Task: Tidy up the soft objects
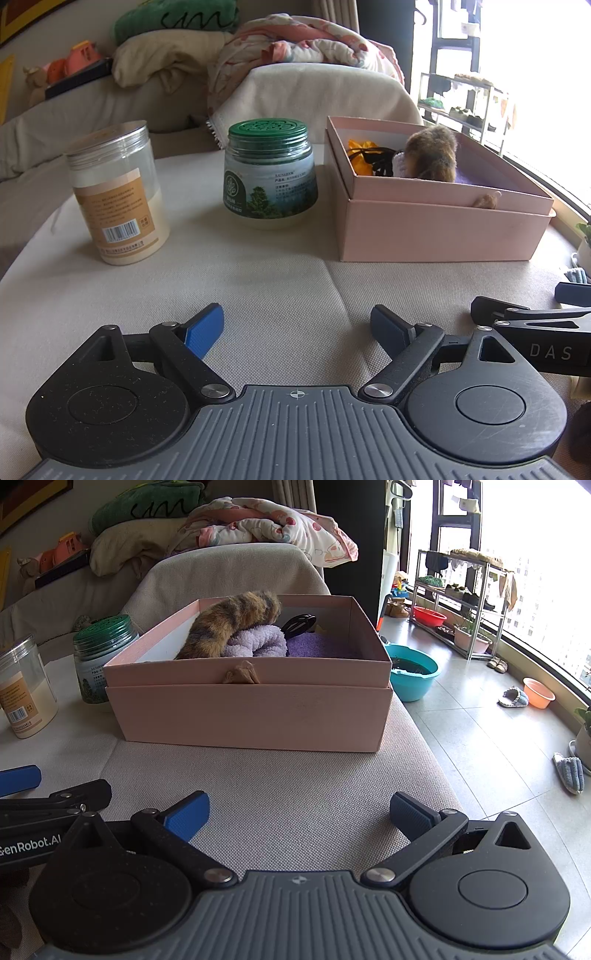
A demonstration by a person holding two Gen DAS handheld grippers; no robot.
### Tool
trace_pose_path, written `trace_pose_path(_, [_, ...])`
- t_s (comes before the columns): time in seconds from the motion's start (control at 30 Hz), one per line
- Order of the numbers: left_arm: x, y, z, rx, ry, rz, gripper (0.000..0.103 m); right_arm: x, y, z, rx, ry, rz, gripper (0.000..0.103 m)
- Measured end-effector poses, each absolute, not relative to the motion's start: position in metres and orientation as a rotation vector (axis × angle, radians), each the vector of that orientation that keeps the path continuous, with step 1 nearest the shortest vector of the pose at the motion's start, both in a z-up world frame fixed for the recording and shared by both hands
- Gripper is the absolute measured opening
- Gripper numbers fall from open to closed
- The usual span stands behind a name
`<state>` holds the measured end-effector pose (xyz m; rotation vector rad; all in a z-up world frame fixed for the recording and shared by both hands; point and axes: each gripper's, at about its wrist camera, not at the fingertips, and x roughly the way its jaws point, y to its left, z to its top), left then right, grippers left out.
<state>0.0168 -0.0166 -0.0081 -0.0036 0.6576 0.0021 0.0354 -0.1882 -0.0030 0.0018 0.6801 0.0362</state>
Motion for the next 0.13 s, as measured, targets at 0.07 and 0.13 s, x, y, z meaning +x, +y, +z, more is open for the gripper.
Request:
trace_pose_path(0.07, [0.0167,-0.0169,-0.0081,-0.004,0.658,0.003,0.091,0.0354,-0.1879,-0.003,0.002,0.68,0.036,0.103])
trace_pose_path(0.13, [0.0167,-0.017,-0.0081,-0.005,0.658,0.003,0.091,0.0354,-0.188,-0.003,0.002,0.68,0.036,0.103])
